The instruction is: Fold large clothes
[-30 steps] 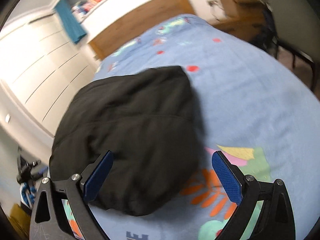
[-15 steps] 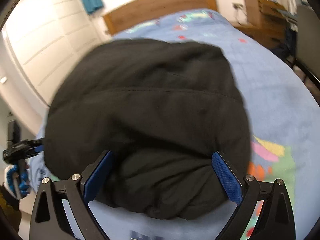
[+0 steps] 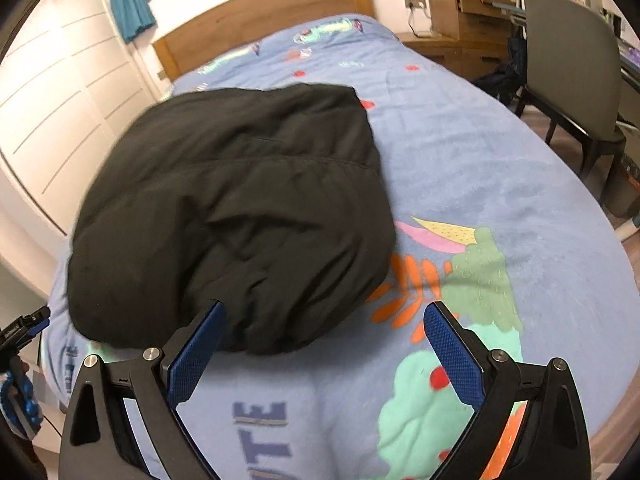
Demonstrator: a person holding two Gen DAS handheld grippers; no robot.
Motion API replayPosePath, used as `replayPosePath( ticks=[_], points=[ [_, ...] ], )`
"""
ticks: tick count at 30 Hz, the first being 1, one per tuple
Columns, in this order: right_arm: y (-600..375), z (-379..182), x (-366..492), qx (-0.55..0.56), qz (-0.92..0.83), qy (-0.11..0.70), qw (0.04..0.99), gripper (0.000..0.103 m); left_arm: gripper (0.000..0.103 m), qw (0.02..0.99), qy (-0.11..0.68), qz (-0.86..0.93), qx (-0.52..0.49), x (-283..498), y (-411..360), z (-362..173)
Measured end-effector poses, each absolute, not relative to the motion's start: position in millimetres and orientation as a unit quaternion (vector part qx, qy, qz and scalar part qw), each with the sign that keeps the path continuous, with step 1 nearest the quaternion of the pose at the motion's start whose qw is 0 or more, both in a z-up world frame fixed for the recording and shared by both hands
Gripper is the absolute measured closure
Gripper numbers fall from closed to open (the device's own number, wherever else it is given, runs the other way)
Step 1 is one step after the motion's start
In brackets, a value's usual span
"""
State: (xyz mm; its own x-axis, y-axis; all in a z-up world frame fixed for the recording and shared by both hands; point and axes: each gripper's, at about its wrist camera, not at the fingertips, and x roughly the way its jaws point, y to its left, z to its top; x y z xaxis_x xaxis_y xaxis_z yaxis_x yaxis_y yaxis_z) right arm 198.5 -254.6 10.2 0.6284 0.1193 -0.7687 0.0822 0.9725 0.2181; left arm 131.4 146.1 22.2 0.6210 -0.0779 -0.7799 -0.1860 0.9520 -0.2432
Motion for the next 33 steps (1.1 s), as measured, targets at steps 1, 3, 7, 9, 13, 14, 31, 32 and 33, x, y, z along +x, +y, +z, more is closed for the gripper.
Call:
replayPosePath(
  ticks=[1,3,7,9,13,14,31,32,33],
  points=[
    [-250,12,191,0.115,0.014,0.426,0.897,0.005,0.04,0.891,0.427,0.033,-0.148,122,142,27],
    [-239,22,175,0.111,0.025,0.415,0.902,0.005,0.04,0.901,0.411,0.042,-0.134,103,131,38],
    [-217,35,150,0.103,0.032,0.404,0.909,0.005,0.04,0.913,0.39,0.059,-0.1,76,108,55],
    [-205,39,137,0.103,0.04,0.397,0.911,0.005,0.04,0.919,0.38,0.064,-0.088,63,96,62],
    [-187,43,119,0.095,0.045,0.389,0.915,0.005,0.04,0.926,0.367,0.06,-0.064,46,77,70],
    [-182,44,114,0.092,0.045,0.387,0.917,0.005,0.04,0.928,0.362,0.06,-0.057,42,72,72],
    [-168,72,77,0.052,0.014,0.318,0.946,0.004,0.035,0.948,0.314,0.046,-0.018,16,42,103],
    [-169,72,77,0.052,0.014,0.317,0.947,0.004,0.035,0.949,0.31,0.046,-0.022,14,42,103],
    [-169,72,76,0.051,0.012,0.315,0.948,0.004,0.035,0.95,0.309,0.047,-0.025,15,43,104]
  ],
)
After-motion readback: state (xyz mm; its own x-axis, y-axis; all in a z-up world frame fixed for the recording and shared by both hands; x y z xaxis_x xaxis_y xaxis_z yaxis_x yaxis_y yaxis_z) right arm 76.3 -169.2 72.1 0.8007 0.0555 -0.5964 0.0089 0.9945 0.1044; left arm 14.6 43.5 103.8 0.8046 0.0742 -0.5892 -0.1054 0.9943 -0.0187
